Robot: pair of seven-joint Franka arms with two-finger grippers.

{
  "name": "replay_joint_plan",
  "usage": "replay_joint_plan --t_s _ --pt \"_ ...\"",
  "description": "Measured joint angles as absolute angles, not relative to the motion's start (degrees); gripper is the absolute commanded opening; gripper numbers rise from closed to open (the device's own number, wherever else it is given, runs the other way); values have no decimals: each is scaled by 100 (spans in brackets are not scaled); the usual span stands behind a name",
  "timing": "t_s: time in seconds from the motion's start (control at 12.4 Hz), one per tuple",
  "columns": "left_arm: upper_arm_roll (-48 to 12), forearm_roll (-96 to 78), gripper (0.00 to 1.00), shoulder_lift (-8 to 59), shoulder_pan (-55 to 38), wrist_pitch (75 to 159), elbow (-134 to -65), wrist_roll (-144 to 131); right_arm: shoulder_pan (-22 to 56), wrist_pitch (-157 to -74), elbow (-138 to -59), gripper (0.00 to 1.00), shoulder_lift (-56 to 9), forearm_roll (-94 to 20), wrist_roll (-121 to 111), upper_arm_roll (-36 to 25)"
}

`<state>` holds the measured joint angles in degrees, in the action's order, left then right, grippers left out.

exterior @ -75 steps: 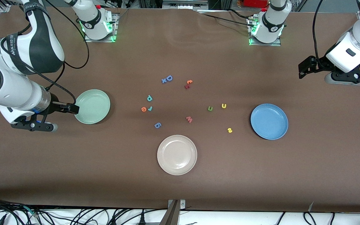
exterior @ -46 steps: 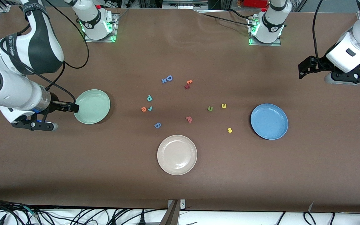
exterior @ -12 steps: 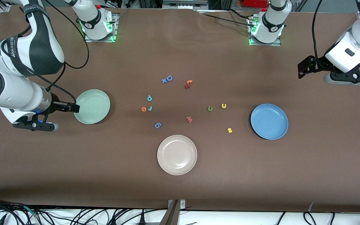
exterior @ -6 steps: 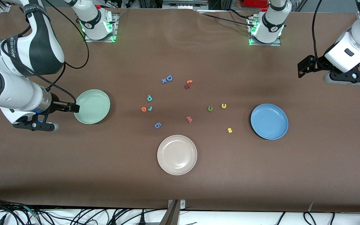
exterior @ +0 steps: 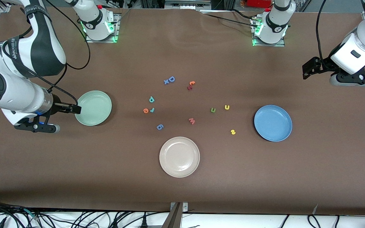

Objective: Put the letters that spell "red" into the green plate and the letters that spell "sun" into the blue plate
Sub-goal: 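Move the left gripper to the yellow z while the right gripper reaches the cyan p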

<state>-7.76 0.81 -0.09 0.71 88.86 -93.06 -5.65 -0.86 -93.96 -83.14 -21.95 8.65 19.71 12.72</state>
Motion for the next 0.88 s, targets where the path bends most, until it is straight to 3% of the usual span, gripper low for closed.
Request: replay_joint_plan --t_s 0.48,0.72,0.88 --pt "-836 81 100 275 32 9001 -9326 -565 -41 -9323 -8398 99 -2204 518 3710 2138" --pt "-891 81 100 930 -62 9590 -9370 -565 49 -9489 -8555 99 -2329 294 4472 2450" --pt "-1003 81 100 1468 -162 10115 -9413 -603 133 -10075 -8921 99 -2471 136 4960 2669"
